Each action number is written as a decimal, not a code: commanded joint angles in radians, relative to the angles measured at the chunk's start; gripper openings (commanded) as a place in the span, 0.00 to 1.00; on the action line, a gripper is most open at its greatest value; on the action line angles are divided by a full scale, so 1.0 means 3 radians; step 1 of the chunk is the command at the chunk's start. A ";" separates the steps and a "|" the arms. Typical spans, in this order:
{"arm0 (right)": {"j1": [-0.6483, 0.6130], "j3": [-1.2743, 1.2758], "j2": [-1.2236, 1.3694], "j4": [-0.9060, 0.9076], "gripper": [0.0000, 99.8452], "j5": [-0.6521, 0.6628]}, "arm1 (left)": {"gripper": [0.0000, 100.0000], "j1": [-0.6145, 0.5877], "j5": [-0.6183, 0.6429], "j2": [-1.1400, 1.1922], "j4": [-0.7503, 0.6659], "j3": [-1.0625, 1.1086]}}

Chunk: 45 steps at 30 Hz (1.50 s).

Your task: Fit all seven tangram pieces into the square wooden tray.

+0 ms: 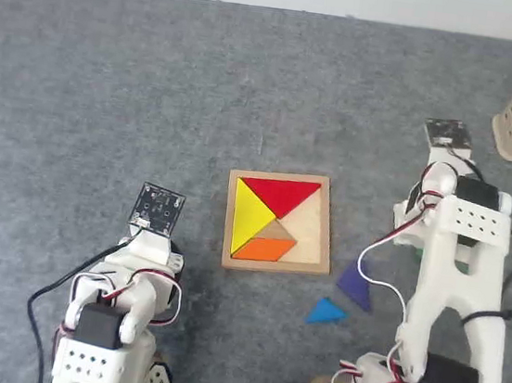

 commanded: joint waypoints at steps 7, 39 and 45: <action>0.0243 -0.0517 0.0821 0.0003 0.25 0.0189 | 0.01 -0.0005 0.0020 -0.0072 0.0020 -0.0064; 0.0652 -0.0788 0.1880 -0.0458 0.20 0.0066 | 0.01 -0.0005 0.0020 -0.0072 0.0020 -0.0064; 0.0642 -0.0777 0.1716 -0.0427 0.06 0.0046 | 0.01 -0.0005 0.0020 -0.0072 0.0020 -0.0064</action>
